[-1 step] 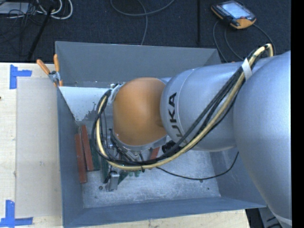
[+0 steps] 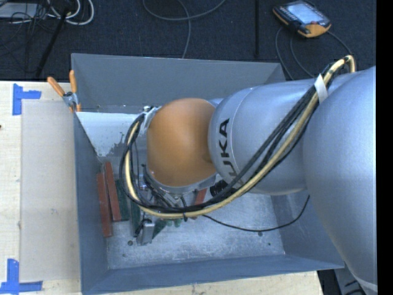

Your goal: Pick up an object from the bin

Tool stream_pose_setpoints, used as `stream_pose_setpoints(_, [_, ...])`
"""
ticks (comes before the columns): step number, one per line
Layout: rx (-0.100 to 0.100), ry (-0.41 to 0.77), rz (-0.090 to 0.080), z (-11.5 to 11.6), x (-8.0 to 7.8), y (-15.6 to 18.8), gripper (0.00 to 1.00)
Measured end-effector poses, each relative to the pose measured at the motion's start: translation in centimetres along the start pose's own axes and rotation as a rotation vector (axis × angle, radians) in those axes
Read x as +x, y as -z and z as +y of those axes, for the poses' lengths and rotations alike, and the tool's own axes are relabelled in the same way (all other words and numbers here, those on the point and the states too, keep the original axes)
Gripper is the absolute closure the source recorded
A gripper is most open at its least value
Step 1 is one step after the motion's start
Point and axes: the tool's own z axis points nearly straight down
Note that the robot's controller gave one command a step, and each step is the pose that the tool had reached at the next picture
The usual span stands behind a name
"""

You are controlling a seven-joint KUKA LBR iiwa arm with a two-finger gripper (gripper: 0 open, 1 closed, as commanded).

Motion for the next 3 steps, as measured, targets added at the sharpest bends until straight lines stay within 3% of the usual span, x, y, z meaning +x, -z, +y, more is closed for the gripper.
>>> stream_pose_setpoints(1, [-0.002,-0.029,-0.006,-0.3,-0.6,-5.3,0.00])
stream_pose_setpoints(2, [-0.002,-0.212,-0.002,-0.1,-5.2,-8.5,1.00])
stream_pose_setpoints(3, [-0.002,-0.212,-0.002,-0.1,-5.2,-8.5,1.00])
